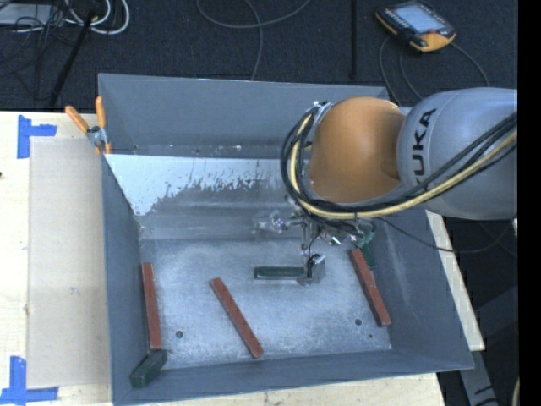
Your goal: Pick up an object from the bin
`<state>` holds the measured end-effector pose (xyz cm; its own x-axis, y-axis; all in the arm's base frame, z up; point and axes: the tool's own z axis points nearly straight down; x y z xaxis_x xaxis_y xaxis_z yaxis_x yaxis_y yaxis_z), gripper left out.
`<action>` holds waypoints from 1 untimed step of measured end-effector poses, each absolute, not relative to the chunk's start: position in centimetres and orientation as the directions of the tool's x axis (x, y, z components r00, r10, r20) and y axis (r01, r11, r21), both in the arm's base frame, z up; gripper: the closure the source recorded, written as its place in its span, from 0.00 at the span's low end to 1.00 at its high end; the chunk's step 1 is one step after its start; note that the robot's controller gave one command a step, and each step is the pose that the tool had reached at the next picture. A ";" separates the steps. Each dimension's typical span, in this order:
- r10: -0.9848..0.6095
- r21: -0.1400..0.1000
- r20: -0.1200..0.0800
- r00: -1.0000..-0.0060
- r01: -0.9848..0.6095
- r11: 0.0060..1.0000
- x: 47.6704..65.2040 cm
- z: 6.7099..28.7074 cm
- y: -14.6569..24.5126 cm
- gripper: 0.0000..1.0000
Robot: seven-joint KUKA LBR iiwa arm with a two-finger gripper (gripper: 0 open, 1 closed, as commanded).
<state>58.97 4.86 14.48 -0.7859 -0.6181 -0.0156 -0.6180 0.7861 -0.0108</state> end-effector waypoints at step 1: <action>-0.682 0.000 -0.003 -0.731 -0.682 0.731 60.0 7.8 3.0 0.00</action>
Offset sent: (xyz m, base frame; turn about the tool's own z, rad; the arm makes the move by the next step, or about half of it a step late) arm 0.0007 0.0218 -0.0740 -0.1011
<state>59.97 3.00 7.83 -0.7314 -0.6820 -0.0029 -0.6820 0.7314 -0.0005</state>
